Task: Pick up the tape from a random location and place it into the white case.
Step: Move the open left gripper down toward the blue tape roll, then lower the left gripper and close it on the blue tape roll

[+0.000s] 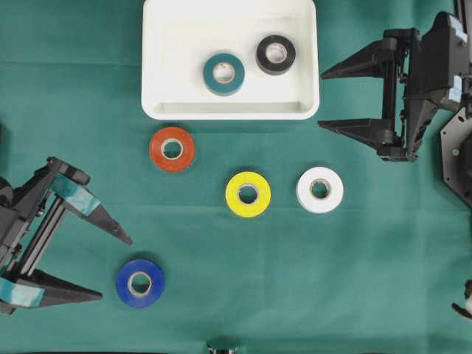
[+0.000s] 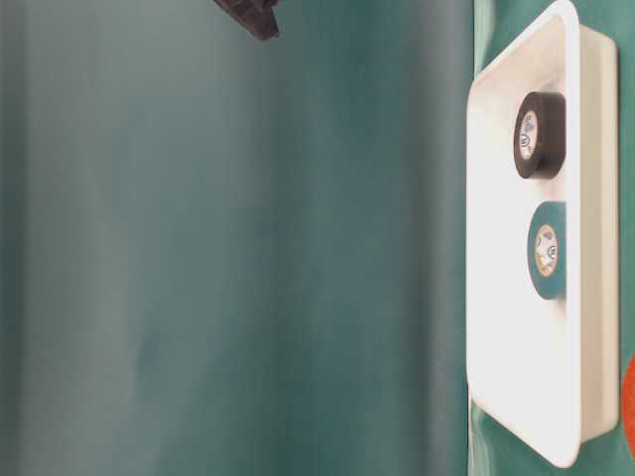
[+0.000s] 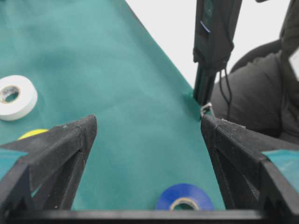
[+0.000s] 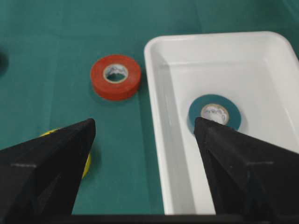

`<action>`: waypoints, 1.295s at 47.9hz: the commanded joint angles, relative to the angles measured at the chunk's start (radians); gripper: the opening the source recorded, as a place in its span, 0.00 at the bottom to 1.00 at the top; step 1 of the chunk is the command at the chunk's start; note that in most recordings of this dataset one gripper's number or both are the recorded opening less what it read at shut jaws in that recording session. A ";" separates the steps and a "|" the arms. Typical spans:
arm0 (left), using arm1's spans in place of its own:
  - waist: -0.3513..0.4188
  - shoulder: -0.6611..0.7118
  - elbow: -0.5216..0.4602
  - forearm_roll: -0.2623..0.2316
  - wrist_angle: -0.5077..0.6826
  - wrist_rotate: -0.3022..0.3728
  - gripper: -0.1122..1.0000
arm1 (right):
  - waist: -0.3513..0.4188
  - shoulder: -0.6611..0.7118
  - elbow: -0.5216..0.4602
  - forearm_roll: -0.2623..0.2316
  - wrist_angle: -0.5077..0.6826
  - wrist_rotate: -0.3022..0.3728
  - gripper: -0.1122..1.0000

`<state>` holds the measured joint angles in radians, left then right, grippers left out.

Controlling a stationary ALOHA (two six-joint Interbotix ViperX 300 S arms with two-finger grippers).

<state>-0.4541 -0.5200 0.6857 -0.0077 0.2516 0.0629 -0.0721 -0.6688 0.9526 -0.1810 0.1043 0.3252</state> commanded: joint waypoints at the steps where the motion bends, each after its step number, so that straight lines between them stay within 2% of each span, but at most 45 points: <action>1: 0.005 -0.003 -0.028 -0.002 0.008 -0.002 0.99 | 0.000 -0.002 -0.012 -0.002 -0.003 -0.002 0.84; 16: 0.005 0.061 -0.083 -0.002 0.143 -0.005 0.98 | 0.000 -0.002 -0.012 0.000 0.011 -0.002 0.84; 37: 0.005 0.264 -0.333 0.009 0.568 -0.005 0.98 | 0.000 -0.003 -0.014 -0.002 0.014 -0.002 0.84; 43: 0.005 0.313 -0.397 0.012 0.657 -0.003 0.98 | 0.000 -0.003 -0.014 -0.002 0.017 -0.002 0.84; 50: 0.006 0.334 -0.425 0.014 0.681 -0.002 0.98 | 0.000 -0.003 -0.012 -0.002 0.017 -0.002 0.84; 62: 0.009 0.331 -0.419 0.015 0.680 0.000 0.98 | 0.000 -0.002 -0.012 -0.002 0.017 -0.003 0.84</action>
<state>-0.4495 -0.1749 0.2869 0.0046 0.9342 0.0614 -0.0736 -0.6688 0.9526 -0.1810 0.1258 0.3237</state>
